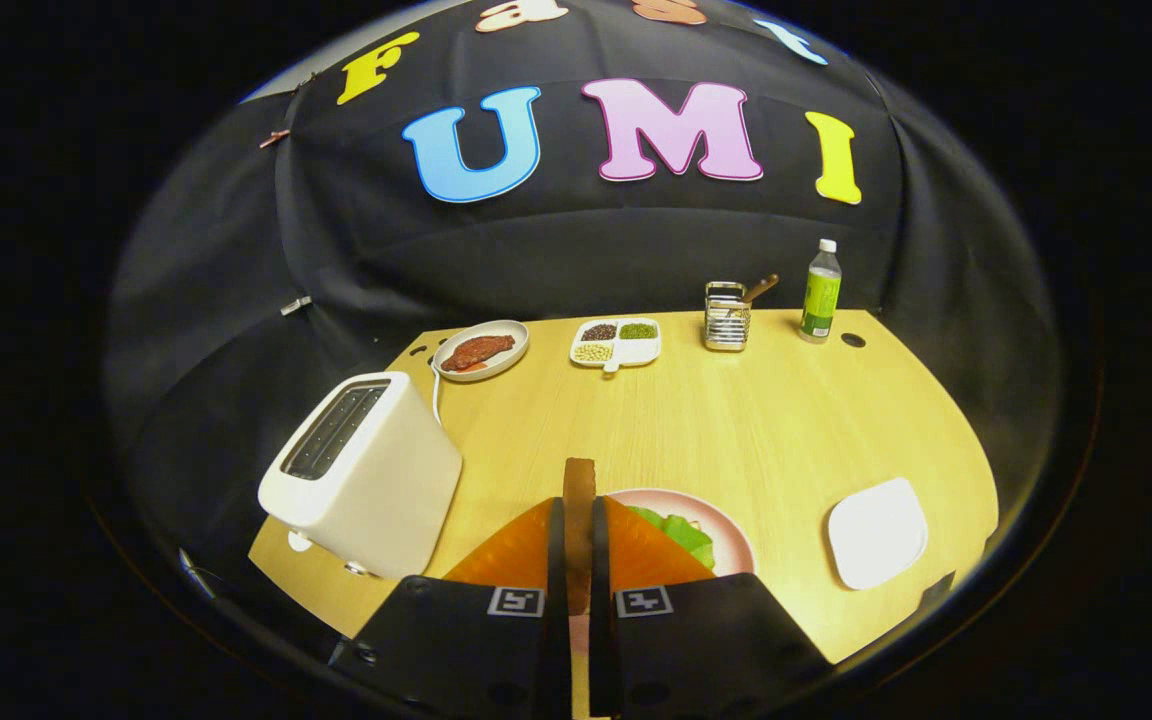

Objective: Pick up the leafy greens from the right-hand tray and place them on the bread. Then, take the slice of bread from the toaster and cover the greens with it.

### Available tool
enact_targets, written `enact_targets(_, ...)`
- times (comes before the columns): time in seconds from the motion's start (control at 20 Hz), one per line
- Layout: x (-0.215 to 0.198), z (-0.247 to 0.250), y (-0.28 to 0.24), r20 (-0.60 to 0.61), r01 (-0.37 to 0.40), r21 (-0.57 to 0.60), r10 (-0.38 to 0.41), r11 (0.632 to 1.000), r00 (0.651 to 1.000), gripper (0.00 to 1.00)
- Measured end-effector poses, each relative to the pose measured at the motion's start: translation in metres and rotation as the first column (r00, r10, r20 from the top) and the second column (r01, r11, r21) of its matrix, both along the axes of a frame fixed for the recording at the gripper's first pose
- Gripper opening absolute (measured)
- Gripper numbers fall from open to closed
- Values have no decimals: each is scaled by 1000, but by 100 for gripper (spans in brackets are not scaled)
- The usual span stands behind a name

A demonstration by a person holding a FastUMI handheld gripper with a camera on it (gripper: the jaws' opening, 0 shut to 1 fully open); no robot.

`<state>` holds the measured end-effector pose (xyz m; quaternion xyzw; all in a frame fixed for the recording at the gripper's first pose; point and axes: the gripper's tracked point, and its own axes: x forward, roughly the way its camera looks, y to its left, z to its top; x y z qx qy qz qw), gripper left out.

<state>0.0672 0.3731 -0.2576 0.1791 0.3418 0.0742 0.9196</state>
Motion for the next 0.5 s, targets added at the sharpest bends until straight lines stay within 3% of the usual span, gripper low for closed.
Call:
enact_targets(0.25,-3,-40,-20,-48,52,-24,-53,998,997,11)
enact_targets(0.5,-12,-84,-57,-114,58,-151,-76,987,991,11)
